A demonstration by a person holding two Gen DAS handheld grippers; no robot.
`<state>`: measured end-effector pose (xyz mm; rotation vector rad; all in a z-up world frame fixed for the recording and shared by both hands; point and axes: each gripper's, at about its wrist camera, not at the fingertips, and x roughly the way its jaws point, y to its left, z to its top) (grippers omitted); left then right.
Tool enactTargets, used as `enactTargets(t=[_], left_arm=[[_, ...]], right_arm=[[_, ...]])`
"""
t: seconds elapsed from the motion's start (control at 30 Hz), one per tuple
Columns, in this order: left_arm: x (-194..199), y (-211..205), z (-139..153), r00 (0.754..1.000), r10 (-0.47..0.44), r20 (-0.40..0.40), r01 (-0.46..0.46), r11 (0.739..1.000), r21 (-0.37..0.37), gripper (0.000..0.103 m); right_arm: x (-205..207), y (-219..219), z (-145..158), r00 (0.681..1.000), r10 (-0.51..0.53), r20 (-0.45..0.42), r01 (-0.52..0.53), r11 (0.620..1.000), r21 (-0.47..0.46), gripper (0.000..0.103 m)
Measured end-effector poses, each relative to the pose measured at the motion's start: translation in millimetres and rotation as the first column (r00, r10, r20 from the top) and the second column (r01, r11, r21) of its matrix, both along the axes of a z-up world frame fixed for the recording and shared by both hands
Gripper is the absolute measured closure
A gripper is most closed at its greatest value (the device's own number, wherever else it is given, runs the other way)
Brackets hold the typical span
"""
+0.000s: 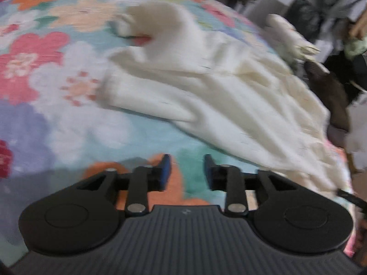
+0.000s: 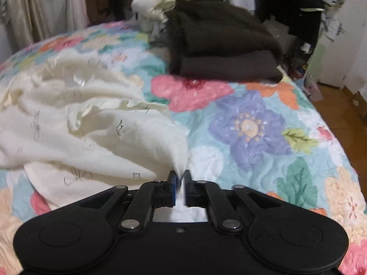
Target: Fold clothes
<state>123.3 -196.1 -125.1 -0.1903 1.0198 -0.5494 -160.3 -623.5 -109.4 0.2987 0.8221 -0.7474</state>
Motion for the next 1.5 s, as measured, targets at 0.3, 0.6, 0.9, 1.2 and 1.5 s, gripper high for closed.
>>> enactTargets(t=[0.3,0.6,0.9,1.2,1.5], left_arm=[[45.3,4.3,-12.1,0.996,0.032,0.087,-0.036,0.998,0.045,0.032],[77.3,-9.5,-25.5,0.997,0.031,0.069,-0.030,0.999,-0.013,0.084],[57.3,-6.0,37.5,0.973,0.048,0.224,-0.044,0.999,-0.020,0.098],[7.0,39.0,125.4,0.957,0.051,0.286,-0.038,0.998,-0.051,0.098],[-58.9,92.9,-0.7,0.987,0.159,-0.036,-0.155,0.984,0.093,0.098]], right_arm=[[25.6,56.6,41.4,0.945,0.312,0.096,-0.301,0.946,-0.119,0.055],[67.6,110.6,-12.2,0.812,0.582,-0.049,-0.584,0.809,-0.068,0.039],[65.1,64.3,-30.0,0.847,0.527,-0.066,-0.529,0.848,-0.032,0.100],[-4.0,91.7,108.0,0.786,0.611,-0.093,-0.608,0.740,-0.287,0.100],[-52.7,116.1,30.0,0.799,0.599,-0.044,-0.600,0.800,-0.002,0.100]])
